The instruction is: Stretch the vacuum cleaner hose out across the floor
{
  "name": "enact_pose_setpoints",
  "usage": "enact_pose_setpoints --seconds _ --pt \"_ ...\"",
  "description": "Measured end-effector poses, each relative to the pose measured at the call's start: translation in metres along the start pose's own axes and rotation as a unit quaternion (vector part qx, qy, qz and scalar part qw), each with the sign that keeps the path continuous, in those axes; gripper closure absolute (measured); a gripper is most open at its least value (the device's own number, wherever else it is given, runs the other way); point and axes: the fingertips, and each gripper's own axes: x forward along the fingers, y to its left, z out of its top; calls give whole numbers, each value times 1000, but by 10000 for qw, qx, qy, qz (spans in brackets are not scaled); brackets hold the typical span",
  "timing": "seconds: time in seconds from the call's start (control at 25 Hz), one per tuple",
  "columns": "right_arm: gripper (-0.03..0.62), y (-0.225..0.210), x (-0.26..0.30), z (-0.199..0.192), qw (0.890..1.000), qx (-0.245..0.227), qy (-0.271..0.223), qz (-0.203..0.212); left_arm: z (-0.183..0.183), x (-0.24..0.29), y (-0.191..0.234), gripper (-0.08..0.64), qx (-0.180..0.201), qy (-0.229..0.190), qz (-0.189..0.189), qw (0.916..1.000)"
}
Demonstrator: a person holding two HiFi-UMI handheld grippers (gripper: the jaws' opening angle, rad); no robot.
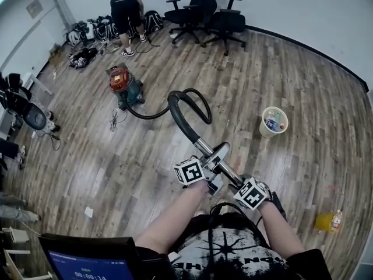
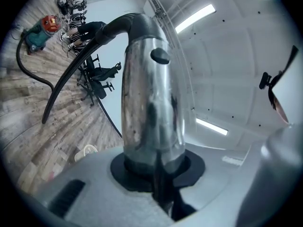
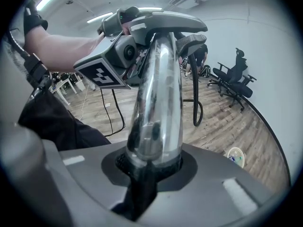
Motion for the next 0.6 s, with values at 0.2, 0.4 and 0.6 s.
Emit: enact_pose_setpoints --seconds 0.2,0.4,0.6 --pt "517 39 9 5 9998 121 78 -108 -1 -39 -6 502 -62 -32 -75 9999" --pt "515 59 -10 21 9998 33 75 -158 7 -51 -34 503 -96 -98 -180 9997" --pt "515 82 -10 17 9998 -72 133 -103 3 -77 -43 503 -69 -256 -115 9996"
